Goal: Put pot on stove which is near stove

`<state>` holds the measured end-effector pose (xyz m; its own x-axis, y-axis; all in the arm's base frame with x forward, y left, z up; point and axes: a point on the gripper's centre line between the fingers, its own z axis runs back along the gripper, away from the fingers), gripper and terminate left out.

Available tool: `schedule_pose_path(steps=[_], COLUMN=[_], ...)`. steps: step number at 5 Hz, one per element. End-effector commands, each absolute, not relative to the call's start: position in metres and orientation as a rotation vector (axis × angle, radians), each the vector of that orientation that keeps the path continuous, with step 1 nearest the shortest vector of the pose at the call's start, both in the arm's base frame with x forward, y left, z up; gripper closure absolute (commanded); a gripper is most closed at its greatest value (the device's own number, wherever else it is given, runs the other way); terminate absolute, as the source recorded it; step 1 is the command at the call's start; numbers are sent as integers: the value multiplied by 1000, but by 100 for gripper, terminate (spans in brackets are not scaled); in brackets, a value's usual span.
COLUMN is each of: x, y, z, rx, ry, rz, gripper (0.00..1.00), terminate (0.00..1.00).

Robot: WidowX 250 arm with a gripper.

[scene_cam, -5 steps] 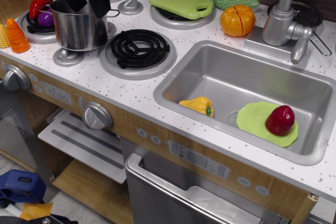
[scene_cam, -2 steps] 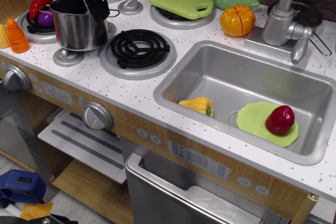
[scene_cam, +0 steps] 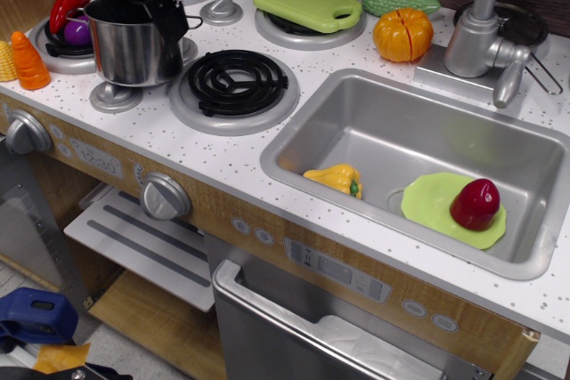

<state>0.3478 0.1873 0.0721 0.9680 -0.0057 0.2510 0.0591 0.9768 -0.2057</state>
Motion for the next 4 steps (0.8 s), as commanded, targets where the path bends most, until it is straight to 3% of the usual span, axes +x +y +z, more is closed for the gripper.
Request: schedule_pose_path(steps=[1, 3, 4], x=[348, 349, 354], y=[194, 196, 190], z=[81, 79, 90], rx=[-255, -306, -189], ry=[-290, -297, -295], rz=[9, 27, 9], gripper=[100, 100, 100], terminate=[0, 0, 0])
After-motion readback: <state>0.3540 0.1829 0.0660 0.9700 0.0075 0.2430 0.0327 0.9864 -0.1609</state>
